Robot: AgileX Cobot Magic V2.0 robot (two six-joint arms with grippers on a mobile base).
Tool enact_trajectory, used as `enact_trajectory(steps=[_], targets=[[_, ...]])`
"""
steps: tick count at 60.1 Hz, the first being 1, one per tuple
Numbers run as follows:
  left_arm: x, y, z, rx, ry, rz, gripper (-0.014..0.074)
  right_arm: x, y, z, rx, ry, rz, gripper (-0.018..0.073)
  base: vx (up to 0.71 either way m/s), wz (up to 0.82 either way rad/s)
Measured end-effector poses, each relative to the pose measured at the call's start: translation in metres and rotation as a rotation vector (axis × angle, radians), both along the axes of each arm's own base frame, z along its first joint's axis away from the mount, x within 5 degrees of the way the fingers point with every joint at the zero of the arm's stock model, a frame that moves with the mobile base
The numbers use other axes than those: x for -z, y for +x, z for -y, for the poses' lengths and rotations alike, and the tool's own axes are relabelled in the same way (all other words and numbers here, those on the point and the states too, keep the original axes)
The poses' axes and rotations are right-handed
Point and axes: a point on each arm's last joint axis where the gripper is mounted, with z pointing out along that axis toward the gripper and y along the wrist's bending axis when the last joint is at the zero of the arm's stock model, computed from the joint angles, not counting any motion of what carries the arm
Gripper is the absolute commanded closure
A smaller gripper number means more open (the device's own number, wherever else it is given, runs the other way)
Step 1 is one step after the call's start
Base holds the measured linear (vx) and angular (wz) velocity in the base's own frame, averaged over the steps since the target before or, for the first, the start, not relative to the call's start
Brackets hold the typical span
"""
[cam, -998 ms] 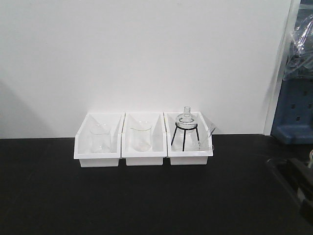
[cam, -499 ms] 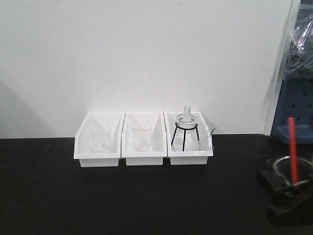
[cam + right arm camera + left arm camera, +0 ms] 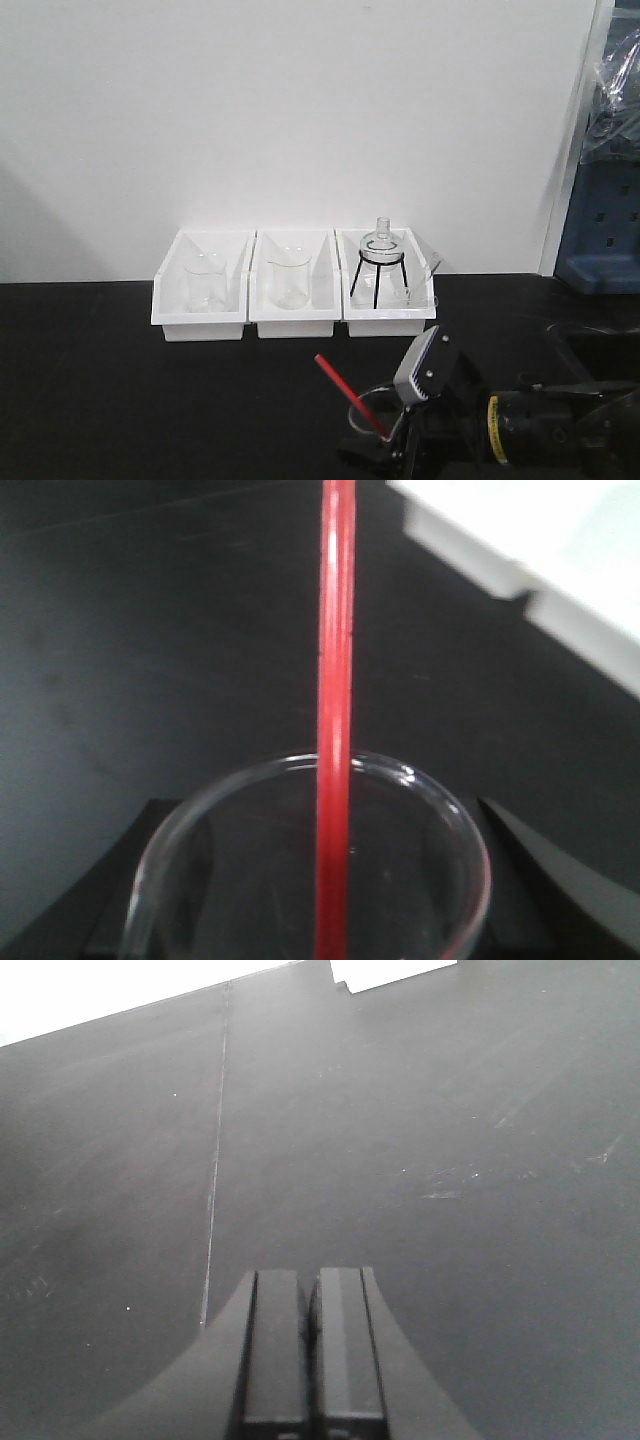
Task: Grab beaker from right and move to left
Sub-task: 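Swing the held beaker in front of the bins, toward the left arm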
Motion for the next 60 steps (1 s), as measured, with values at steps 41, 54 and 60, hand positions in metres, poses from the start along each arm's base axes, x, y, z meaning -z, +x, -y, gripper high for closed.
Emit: enact_trajectory(steps=[41,54,60], targets=[[0.000,0.000,0.000,0.000,0.000,0.000,0.0603,0.108,0.022,-0.017,-0.087,0.190,-0.104,0.0560,0.00,0.00],[0.000,0.000,0.000,0.000,0.000,0.000,0.0603,0.117,0.027,-0.016,-0.021,0.235,-0.099,0.0557,0.00,0.00],[0.000,0.000,0.000,0.000,0.000,0.000,0.0603,0.118,0.028,-0.017,-0.024,0.238,-0.083,0.0541,0.00,0.00]])
